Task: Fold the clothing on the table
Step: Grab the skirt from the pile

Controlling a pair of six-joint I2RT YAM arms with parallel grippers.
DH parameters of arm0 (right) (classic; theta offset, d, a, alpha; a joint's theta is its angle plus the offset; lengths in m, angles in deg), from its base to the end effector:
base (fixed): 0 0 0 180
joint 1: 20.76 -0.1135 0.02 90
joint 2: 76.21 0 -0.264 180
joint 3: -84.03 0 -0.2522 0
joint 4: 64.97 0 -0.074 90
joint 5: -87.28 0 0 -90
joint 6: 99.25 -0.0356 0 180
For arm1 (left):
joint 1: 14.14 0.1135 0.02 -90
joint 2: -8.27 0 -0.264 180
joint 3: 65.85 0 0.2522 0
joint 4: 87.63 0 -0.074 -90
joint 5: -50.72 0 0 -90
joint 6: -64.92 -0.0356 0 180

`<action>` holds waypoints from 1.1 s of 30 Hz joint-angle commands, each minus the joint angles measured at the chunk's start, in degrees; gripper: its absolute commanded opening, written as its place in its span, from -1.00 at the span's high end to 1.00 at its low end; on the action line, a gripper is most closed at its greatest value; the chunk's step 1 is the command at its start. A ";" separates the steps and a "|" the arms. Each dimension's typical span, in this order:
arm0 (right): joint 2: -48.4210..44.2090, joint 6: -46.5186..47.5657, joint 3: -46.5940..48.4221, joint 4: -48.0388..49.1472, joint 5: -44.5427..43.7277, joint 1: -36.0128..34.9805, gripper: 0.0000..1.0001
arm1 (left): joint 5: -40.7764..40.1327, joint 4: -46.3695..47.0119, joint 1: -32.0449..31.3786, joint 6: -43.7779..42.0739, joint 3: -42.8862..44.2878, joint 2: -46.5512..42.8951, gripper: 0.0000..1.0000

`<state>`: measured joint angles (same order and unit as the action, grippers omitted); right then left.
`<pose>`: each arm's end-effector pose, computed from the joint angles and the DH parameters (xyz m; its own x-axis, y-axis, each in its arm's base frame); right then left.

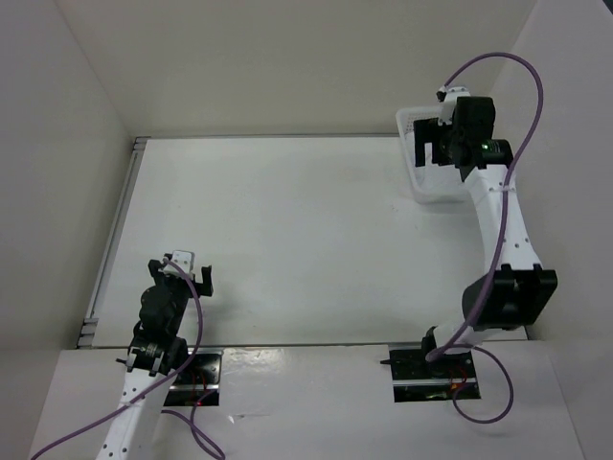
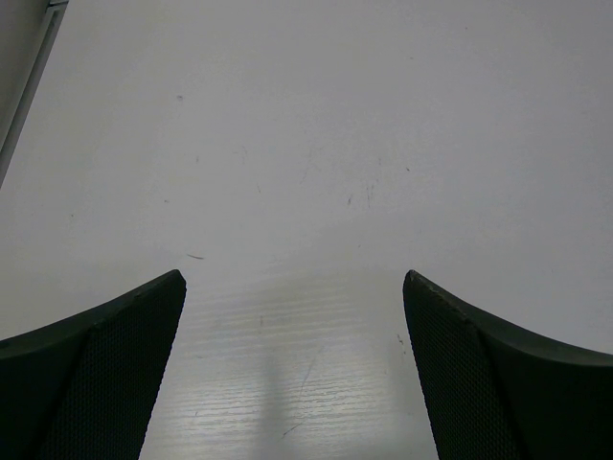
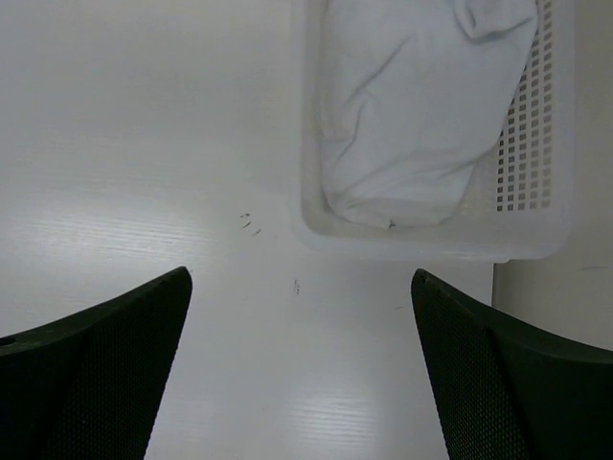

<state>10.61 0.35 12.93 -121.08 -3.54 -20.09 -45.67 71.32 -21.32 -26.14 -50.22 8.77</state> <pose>0.3299 -0.0044 0.4106 -0.5557 -0.1603 -0.8158 -0.0701 0.9868 -0.1461 0.1079 -0.0096 0.1703 -0.1020 0.0314 -0.9943 0.0163 0.9994 0.0299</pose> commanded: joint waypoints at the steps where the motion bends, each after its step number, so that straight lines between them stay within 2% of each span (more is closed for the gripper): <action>1: 6.91 1.64 4.61 2.79 1.35 3.80 -0.99 | -0.64 1.93 -0.20 0.97 -1.78 -8.05 -1.00; 8: 24.16 -0.20 13.84 5.52 3.72 9.79 -0.99 | -0.64 1.93 -0.20 0.97 -1.78 -8.05 -1.00; 14: 34.52 -1.43 19.12 6.49 3.72 10.41 -0.99 | -0.64 1.93 -0.20 0.97 -1.78 -8.05 -1.00; 20: 41.65 -1.96 19.65 7.72 3.63 10.41 -0.99 | -0.64 1.93 -0.20 0.97 -1.78 -8.05 -1.00; 29: 47.21 -1.43 17.55 8.77 2.23 10.41 -0.99 | -0.64 1.93 -0.20 0.97 -1.78 -8.05 -1.00; 32: 47.73 -0.29 14.91 10.36 1.61 10.41 -0.83 | -0.64 1.93 -0.20 0.97 -1.78 -8.05 -1.00; 33: 47.73 0.23 14.91 10.36 1.61 10.41 -0.49 | -0.64 1.93 -0.20 0.97 -1.78 -8.05 -1.00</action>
<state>58.09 -0.33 29.34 -113.72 -0.99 -9.36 -45.67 71.30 -21.32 -26.14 -50.22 8.77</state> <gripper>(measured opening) 0.810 1.001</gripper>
